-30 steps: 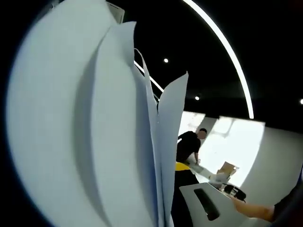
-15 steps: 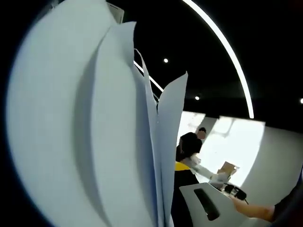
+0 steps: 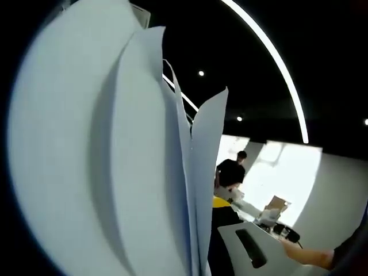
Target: Organize the stack of printing papers by aligning and flattening the scattered papers on the table
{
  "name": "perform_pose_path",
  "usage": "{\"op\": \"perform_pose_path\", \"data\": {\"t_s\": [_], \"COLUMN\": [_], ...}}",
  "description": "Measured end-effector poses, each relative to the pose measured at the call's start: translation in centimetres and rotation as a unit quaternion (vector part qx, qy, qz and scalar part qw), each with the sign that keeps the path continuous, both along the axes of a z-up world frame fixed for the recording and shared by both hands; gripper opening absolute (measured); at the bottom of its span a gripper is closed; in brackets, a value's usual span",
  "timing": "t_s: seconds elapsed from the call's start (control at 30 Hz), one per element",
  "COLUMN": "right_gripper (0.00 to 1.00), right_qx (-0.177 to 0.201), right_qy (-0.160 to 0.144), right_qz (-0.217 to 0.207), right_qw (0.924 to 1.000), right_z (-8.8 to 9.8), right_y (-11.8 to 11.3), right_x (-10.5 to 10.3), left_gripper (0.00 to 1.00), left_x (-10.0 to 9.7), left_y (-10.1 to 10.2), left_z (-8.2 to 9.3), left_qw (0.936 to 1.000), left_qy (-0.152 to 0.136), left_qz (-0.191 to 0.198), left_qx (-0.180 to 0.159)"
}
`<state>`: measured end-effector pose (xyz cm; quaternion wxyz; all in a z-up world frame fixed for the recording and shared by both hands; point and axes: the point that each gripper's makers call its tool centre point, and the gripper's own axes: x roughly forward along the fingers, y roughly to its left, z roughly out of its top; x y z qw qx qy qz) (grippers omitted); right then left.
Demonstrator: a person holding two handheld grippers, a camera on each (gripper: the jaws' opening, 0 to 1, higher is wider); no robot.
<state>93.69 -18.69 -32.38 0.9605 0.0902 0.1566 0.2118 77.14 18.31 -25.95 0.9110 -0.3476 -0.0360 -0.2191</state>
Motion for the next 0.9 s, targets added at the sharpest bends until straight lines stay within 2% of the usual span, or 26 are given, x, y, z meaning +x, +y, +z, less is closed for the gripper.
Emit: {"op": "perform_pose_path", "data": {"t_s": [0.27, 0.47, 0.77, 0.9], "right_gripper": [0.00, 0.00, 0.00, 0.00], "right_qx": [0.012, 0.031, 0.078, 0.094], "right_qy": [-0.003, -0.007, -0.016, -0.020], "right_qz": [0.004, 0.007, 0.007, 0.004], "right_qw": [0.9999, 0.9995, 0.9968, 0.9954], "right_z": [0.3, 0.7, 1.8, 2.3], "right_y": [0.4, 0.5, 0.5, 0.9], "right_x": [-0.5, -1.1, -2.2, -3.4], "left_gripper": [0.06, 0.06, 0.06, 0.06], "left_x": [0.0, 0.1, 0.1, 0.1], "left_y": [0.0, -0.1, -0.2, -0.2], "left_z": [0.0, 0.0, -0.1, -0.1], "left_qw": [1.0000, 1.0000, 0.9999, 0.9998], "left_qy": [0.000, 0.000, 0.000, -0.001], "left_qz": [0.001, 0.001, 0.002, 0.002], "left_qx": [0.004, 0.007, 0.017, 0.018]}}
